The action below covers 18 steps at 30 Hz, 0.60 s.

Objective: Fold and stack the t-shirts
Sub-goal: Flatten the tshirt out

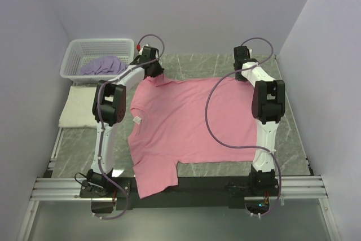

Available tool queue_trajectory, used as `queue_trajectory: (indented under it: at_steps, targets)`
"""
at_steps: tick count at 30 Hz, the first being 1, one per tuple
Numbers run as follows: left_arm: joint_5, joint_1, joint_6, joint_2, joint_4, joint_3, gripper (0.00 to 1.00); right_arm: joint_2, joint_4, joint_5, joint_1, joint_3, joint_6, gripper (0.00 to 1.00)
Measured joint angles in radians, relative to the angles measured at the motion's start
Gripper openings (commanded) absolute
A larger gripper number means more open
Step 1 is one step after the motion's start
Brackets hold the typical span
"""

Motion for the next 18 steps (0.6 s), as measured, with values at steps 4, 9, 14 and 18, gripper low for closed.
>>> queue_trajectory:
  at_steps: [4,9,14,18]
  targets:
    - [0.049,0.000,-0.034,0.048,0.095,0.064,0.09,0.000,0.000,0.004,0.000,0.001,0.000,0.00]
    - [0.130,0.001,-0.051,0.107,0.243,0.098,0.18,0.000,0.000,0.007,-0.002,0.002,0.000,0.00]
    - [0.222,-0.003,0.024,0.152,0.362,0.135,0.65,0.000,0.000,0.006,-0.008,0.002,0.000,0.00]
    - [0.246,-0.014,0.100,0.173,0.366,0.206,0.96,0.000,0.001,0.005,-0.011,0.002,0.000,0.00]
